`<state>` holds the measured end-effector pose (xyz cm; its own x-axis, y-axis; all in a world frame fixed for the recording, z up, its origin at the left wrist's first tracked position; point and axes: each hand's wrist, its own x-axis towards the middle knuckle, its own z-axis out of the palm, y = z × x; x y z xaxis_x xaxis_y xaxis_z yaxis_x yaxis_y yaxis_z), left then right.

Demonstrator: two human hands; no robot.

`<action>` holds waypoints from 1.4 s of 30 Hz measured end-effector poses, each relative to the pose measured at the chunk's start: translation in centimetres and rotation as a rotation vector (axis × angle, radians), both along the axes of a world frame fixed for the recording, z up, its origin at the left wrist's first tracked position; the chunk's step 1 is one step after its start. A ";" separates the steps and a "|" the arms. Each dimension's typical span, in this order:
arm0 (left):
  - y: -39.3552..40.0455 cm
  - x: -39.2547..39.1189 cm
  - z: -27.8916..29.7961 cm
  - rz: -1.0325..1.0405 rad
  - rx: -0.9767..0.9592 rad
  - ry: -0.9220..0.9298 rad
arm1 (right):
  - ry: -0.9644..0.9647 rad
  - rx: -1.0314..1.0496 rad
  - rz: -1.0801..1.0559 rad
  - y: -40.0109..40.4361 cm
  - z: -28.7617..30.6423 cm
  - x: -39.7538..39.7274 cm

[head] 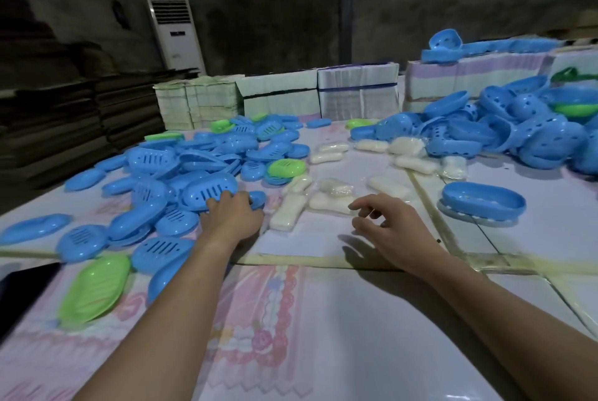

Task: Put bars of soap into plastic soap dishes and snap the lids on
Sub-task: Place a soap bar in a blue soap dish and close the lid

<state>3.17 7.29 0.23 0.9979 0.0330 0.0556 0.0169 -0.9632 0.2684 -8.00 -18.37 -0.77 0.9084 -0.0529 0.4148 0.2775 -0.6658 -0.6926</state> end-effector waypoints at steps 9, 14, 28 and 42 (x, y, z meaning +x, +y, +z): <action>-0.7 -0.4 0.4 -0.080 -0.032 -0.016 | 0.031 -0.013 -0.023 -0.1 0.1 0.0; -0.5 -0.4 0.7 -0.094 -0.198 -0.075 | 0.028 0.005 -0.036 -0.3 0.4 -0.4; -4.0 -3.3 2.0 -0.197 -1.161 -0.274 | 0.036 0.016 -0.094 -0.5 0.7 -0.9; -9.0 -8.7 2.9 -0.153 -2.039 0.727 | -0.061 -0.366 -0.427 -2.6 0.1 1.5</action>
<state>-5.54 -1.72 3.12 0.8219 -0.5208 -0.2306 0.5338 0.5632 0.6308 -6.52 -21.02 -0.71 0.8118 -0.2533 0.5262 -0.0366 -0.9214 -0.3869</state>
